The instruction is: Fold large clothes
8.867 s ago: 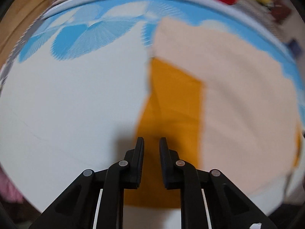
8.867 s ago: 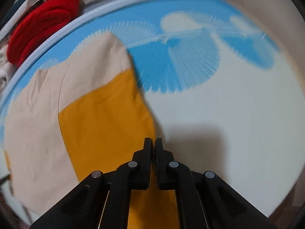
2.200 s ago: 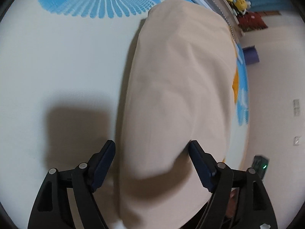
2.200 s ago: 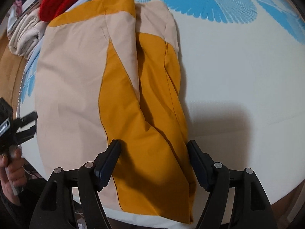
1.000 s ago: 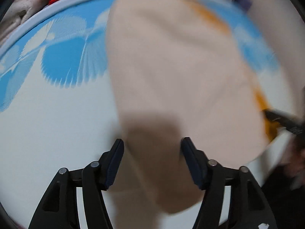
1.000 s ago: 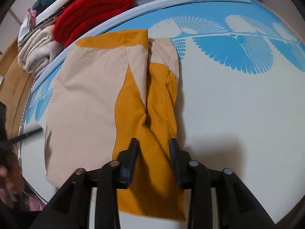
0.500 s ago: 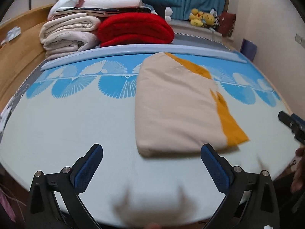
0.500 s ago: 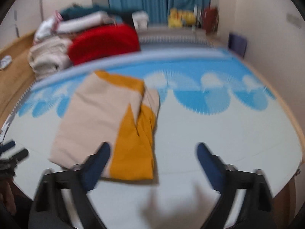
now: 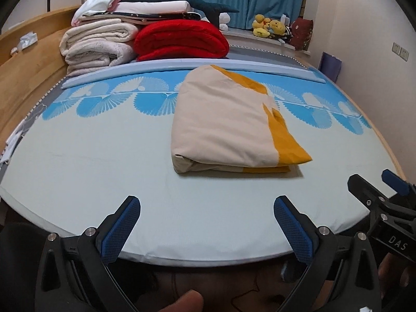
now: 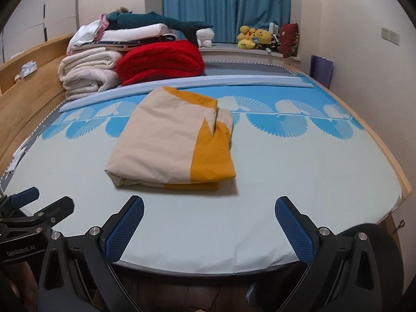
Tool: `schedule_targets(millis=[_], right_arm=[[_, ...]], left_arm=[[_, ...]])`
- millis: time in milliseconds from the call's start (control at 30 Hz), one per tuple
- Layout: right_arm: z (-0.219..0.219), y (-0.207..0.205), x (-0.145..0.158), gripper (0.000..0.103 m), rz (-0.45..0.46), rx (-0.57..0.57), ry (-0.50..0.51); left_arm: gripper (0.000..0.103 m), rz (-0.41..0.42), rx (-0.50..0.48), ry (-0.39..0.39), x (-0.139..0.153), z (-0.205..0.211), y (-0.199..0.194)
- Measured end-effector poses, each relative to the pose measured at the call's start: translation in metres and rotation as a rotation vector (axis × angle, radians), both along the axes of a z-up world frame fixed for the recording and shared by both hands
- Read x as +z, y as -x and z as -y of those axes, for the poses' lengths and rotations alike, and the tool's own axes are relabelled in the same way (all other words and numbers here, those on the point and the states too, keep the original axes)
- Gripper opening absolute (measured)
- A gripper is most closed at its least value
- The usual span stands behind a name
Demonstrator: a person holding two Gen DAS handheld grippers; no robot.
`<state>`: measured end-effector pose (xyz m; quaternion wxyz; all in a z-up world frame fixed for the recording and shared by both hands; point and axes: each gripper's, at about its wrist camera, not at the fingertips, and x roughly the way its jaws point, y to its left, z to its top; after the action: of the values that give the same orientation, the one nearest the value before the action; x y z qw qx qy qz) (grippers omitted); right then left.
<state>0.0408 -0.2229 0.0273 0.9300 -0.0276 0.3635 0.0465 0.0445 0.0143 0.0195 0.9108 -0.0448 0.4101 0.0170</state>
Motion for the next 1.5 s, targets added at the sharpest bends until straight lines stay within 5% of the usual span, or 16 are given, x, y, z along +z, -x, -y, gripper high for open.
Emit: schedule_targets(millis=[233,1500], right_arm=[[-0.005,-0.013,-0.009,0.101,-0.031,0.001,-0.016],[-0.015,-0.016,-0.013,0.101,-0.022,0.025,-0.004]], left_arm=[[0.102,-0.036,0.018,0.041,-0.011,-0.004,-0.010],[0.102,-0.020,-0.005,0.008,-0.010,0.005,-0.006]])
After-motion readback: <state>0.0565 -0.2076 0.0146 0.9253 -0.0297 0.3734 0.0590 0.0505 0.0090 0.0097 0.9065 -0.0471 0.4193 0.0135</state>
